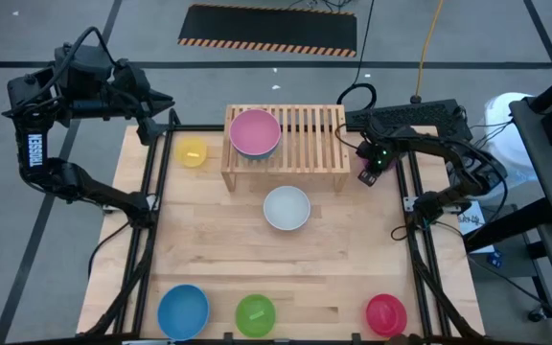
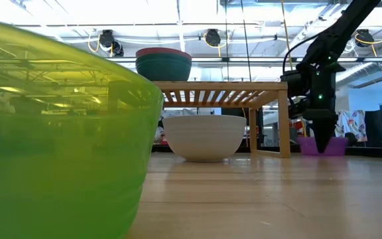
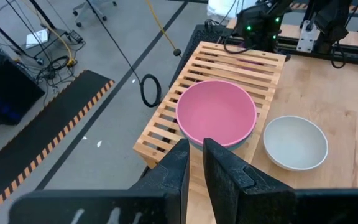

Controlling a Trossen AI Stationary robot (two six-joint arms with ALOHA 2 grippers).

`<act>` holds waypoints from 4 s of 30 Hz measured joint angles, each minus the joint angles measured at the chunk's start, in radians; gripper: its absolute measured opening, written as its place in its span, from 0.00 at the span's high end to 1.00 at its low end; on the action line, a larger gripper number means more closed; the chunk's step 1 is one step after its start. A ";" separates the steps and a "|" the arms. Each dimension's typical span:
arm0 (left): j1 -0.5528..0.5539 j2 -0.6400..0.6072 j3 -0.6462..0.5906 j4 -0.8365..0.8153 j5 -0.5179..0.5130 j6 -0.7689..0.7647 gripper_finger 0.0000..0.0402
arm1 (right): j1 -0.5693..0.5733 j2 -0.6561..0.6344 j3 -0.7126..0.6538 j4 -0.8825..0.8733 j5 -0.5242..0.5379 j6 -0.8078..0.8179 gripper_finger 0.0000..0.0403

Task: Place and stack bowls onto a shelf
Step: Put the violet bowl on the shelf, then stack the red bowl on top of the violet bowl on the shelf

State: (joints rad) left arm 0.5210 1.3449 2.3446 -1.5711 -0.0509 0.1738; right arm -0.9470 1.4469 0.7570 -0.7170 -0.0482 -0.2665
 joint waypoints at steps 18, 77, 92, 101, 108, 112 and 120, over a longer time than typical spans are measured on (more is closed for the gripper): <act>0.000 0.000 0.000 0.000 0.000 -0.001 0.87 | 0.081 -0.375 0.023 -0.280 0.205 -0.003 1.00; 0.000 0.000 0.000 0.000 0.000 -0.004 0.87 | 0.463 0.389 1.133 -0.616 -0.058 -0.307 1.00; 0.000 0.000 0.000 0.000 0.007 -0.022 0.87 | 0.457 0.378 1.064 -0.552 -0.053 -0.348 0.87; 0.000 0.000 0.000 0.000 0.031 -0.021 0.87 | 0.465 0.322 1.062 -0.535 0.067 -0.351 0.73; 0.000 0.000 0.000 0.000 0.031 -0.015 0.87 | 0.486 0.228 1.062 -0.529 0.077 -0.348 0.71; 0.000 0.000 0.000 0.000 0.031 -0.015 0.87 | 0.511 0.147 1.062 -0.544 0.076 -0.269 0.71; 0.000 0.000 0.000 0.000 0.031 -0.002 0.87 | 0.618 -0.046 1.063 -0.804 0.073 -0.147 0.71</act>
State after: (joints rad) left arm 0.5209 1.3453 2.3444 -1.5711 -0.0196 0.1718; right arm -0.3290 1.4007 1.8202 -1.5212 0.0246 -0.4138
